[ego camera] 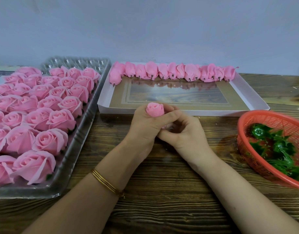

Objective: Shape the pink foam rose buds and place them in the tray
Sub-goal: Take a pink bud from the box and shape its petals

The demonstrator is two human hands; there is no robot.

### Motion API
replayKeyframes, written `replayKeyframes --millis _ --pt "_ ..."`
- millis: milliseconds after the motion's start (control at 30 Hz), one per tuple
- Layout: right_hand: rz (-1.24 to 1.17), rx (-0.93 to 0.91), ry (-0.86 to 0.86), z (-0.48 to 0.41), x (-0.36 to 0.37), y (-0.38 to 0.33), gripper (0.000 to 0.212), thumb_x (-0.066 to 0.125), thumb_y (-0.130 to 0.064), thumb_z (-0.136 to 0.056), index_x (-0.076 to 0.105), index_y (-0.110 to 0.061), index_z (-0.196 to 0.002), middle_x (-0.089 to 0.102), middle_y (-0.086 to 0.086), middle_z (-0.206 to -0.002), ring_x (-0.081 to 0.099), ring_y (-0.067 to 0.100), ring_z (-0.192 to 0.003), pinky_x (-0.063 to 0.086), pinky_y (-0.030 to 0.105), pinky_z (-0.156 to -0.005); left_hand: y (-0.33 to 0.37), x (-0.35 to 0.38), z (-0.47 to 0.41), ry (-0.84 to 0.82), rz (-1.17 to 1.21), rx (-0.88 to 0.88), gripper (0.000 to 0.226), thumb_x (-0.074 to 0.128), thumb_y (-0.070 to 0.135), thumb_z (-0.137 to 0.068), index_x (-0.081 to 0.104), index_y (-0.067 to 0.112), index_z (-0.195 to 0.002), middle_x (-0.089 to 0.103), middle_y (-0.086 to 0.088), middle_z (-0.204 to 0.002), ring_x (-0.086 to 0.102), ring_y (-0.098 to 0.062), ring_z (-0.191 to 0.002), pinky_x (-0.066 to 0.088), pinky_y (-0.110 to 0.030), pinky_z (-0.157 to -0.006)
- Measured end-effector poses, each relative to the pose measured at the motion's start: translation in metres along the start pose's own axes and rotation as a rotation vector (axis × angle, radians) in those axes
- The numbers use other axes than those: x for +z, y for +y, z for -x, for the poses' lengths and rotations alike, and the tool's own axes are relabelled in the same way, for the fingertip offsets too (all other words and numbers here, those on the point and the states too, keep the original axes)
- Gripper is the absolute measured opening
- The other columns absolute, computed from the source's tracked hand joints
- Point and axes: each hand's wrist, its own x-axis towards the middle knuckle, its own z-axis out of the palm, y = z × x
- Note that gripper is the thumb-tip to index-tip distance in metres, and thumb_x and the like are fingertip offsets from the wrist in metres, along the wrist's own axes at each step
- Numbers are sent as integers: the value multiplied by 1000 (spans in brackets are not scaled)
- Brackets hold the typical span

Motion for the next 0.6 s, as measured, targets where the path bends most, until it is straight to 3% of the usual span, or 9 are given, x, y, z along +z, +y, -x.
replayKeyframes --millis 67,133,200,267,367,500,600 --pt "-61 34 -33 0 -1 -1 46 69 16 -76 68 -21 -104 68 -11 -71 61 1 -68 52 22 -69 1 -2 0 -57 -19 -6 14 72 -5 -71 65 7 -68 67 -14 -89 57 -29 -81 55 -33 -75" --pt "-155 74 -79 0 -3 -2 43 68 14 -78 70 -19 -105 73 -2 -85 67 7 -84 54 24 -83 3 -6 -1 -108 -32 -14 6 74 8 -65 69 7 -68 67 -15 -88 62 -22 -77 57 -29 -73" --pt "-250 124 -116 0 -5 -1 39 69 10 -78 72 -17 -106 73 9 -94 67 15 -91 53 25 -86 4 -9 -2 -139 -49 -31 32 74 18 -64 70 -4 -87 66 -18 -88 63 -24 -79 56 -31 -74" --pt "-316 172 -131 -1 -5 -1 34 70 7 -76 74 -14 -103 70 12 -90 64 16 -85 53 24 -81 6 -10 -2 -138 -78 -52 50 74 25 -65 67 -9 -100 65 -20 -90 61 -30 -85 53 -35 -76" --pt "-252 178 -96 0 -4 0 31 69 11 -78 72 -7 -103 70 11 -86 64 20 -85 52 32 -88 5 -7 -1 -52 -72 -49 43 73 26 -69 69 -7 -98 65 -21 -89 60 -32 -85 54 -39 -80" --pt "-63 100 -8 0 1 1 28 75 12 -73 66 0 -96 67 -8 -69 62 4 -66 52 16 -68 2 -3 -2 41 -17 -53 51 74 25 -68 65 -12 -102 59 -22 -84 53 -32 -80 50 -38 -73" --pt "11 51 59 0 3 5 23 75 11 -72 65 7 -92 61 -9 -63 55 5 -61 49 16 -62 0 -5 -2 -2 -44 -34 29 73 21 -75 68 -3 -89 61 -15 -77 57 -27 -74 53 -30 -68"
